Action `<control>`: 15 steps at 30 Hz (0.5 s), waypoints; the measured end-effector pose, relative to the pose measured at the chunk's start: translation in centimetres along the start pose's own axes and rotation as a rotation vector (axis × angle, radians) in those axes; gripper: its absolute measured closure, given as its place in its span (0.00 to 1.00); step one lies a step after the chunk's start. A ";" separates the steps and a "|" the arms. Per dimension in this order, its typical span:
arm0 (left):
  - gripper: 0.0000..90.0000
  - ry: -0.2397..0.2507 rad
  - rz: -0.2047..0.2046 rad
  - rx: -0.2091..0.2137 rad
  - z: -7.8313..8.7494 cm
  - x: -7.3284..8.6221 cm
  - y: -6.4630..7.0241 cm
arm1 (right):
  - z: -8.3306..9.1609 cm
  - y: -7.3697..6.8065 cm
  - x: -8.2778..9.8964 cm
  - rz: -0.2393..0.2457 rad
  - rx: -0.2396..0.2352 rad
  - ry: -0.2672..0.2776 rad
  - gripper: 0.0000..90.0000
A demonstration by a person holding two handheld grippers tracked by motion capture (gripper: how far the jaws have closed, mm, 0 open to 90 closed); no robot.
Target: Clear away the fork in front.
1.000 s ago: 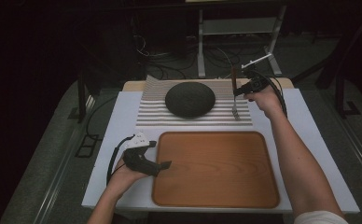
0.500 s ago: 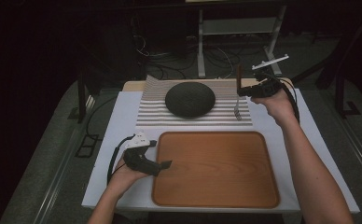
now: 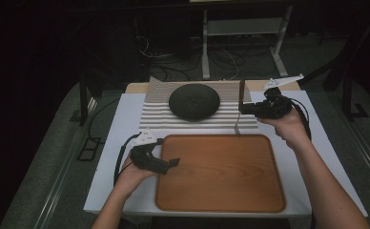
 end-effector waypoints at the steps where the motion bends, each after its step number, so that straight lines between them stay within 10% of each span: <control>1: 0.00 0.002 -0.002 -0.005 -0.1 -0.3 0.0 | 0.0 0.0 0.0 0.000 0.000 0.000 0.86; 15: 0.00 0.045 -0.061 0.023 -2.5 -7.1 1.0 | 1.3 -2.5 2.0 0.025 -0.072 0.024 0.86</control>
Point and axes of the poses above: each handheld gripper's, and its own axes: z roughly backward along the jaws, x roughly out of its underside, y roughly to its right, the point moved 4 cm from there along -z, roughly forward along the jaws, and after that the axes turned 9 degrees about x, right-handed, at the moved point
